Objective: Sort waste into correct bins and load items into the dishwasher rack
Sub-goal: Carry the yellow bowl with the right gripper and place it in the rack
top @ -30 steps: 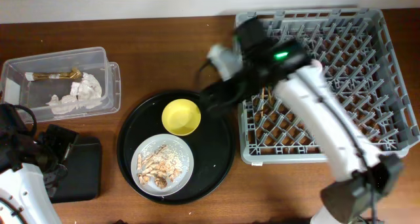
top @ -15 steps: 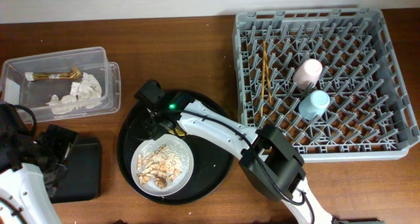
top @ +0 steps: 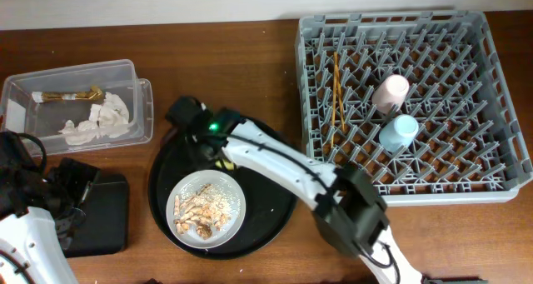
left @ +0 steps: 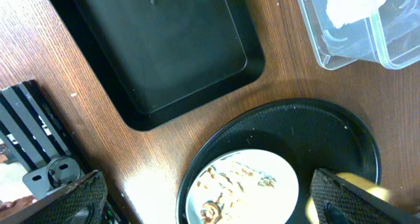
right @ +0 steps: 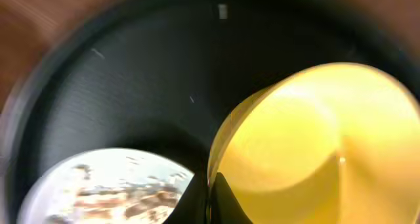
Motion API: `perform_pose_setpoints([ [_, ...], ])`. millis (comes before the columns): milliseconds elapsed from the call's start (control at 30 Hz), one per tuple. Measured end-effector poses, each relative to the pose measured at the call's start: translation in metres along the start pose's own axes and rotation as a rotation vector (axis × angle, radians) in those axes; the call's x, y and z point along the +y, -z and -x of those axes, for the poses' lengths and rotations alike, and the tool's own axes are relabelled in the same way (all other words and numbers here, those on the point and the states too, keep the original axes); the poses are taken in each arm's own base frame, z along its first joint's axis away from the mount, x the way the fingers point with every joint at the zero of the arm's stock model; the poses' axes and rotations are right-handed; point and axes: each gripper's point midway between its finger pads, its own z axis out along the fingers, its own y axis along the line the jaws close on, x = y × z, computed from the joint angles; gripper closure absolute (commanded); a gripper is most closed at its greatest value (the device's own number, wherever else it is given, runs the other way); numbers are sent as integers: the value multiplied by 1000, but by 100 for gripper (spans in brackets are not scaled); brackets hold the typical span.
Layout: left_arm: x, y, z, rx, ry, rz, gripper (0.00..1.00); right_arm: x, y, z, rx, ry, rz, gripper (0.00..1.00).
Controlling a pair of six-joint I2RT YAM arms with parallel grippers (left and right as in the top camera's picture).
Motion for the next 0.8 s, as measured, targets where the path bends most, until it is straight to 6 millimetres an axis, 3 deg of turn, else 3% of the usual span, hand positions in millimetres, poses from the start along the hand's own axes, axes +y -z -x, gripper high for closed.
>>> perform_pose_setpoints([
  [67,0,0,0,1,0,0,1,-11,45,14,-19,-30,10,96],
  [100,0,0,0,1,0,0,1,-29,86,31,-78,-73,23,96],
  [133,0,0,0,1,0,0,1,-56,128,48,-150,-132,31,96],
  [167,0,0,0,1,0,0,1,-110,194,63,-266,-233,43,96],
  [200,0,0,0,0,0,0,1,-147,231,64,-326,-295,67,96],
  [233,0,0,0,1,0,0,1,-192,258,59,-364,-363,97,96],
  [267,0,0,0,1,0,0,1,-217,266,52,-363,-403,136,96],
  [333,0,0,0,1,0,0,1,-276,271,33,-345,-486,251,96],
  [433,0,0,0,1,0,0,1,-344,269,6,-354,-592,339,96],
  [500,0,0,0,1,0,0,1,-370,266,0,-391,-604,352,96],
  [533,0,0,0,0,0,-1,1,-374,266,10,-436,-560,372,96],
  [633,0,0,0,1,0,1,1,-377,274,72,-707,-285,590,96],
  [667,0,0,0,0,0,1,1,-381,270,81,-738,-262,640,96],
  [733,0,0,0,0,0,0,1,-398,249,95,-754,-304,713,96],
  [800,0,0,0,1,0,0,1,-419,199,94,-666,-485,810,96],
])
